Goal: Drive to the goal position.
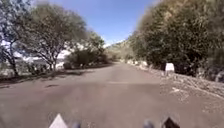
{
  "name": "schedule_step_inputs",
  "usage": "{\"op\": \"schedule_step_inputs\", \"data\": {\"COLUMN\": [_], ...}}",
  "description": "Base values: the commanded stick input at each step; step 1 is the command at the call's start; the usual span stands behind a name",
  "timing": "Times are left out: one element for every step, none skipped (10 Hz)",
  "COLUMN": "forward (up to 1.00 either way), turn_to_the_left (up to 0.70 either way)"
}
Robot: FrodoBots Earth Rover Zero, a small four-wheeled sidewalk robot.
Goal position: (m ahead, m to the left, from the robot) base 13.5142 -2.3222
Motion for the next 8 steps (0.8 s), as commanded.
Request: {"op": "schedule_step_inputs", "data": {"forward": [0.5, 0.5, 0.5, 0.5, 0.5, 0.5, 0.5, 0.5], "turn_to_the_left": [0.0, 0.0, -0.09, -0.29, -0.49, -0.5, -0.5, -0.41]}}
